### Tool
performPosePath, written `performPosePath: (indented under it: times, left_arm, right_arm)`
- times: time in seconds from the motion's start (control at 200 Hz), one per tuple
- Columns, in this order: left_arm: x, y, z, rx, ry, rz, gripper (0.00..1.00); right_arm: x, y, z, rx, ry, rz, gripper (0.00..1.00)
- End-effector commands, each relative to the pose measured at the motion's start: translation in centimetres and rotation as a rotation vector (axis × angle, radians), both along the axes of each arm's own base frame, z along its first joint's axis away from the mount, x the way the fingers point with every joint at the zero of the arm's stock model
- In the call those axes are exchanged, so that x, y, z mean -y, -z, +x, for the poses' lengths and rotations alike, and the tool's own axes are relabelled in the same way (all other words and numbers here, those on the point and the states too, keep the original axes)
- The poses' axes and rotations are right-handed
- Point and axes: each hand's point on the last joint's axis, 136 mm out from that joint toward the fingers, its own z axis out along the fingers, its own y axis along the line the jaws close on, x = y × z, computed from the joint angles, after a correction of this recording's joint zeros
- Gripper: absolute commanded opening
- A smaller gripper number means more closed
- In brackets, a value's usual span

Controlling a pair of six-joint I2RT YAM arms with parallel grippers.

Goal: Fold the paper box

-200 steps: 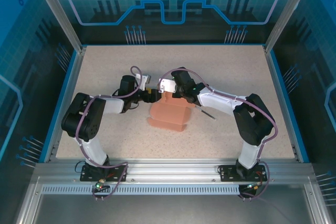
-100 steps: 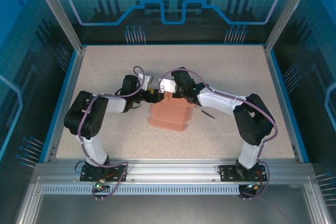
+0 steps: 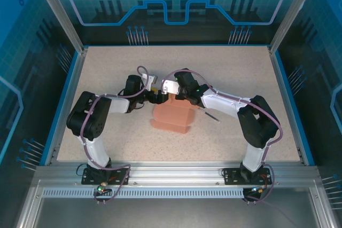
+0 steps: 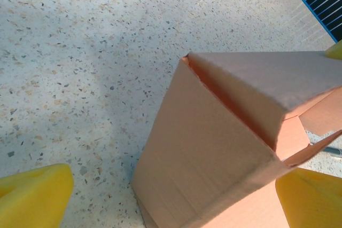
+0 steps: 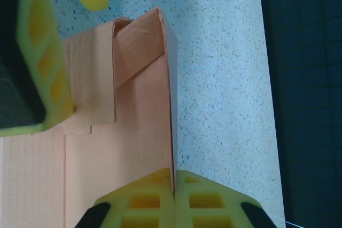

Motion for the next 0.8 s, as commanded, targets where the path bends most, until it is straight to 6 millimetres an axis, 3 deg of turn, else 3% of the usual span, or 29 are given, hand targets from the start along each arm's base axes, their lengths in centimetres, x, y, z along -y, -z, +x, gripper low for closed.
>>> performPosePath:
  times: [0.0, 0.485, 0.795]
  left_arm:
    - [1.2, -1.7, 1.2, 0.063, 0.032, -0.029, 0.98]
    - [0.9, -1.8, 2.5, 0.052, -0.043, 0.002, 0.76]
    - [0.2, -3.0, 2.9, 0.086, -0.108, 0.012, 0.65]
  right_arm:
    - [-2.4, 0.2, -1.2, -0.037, -0.064, 0.039, 0.00]
    - [-3.0, 0.2, -2.0, -0.066, -0.077, 0.075, 0.00]
    - [-3.0, 0.1, -2.3, -0.082, -0.079, 0.084, 0.00]
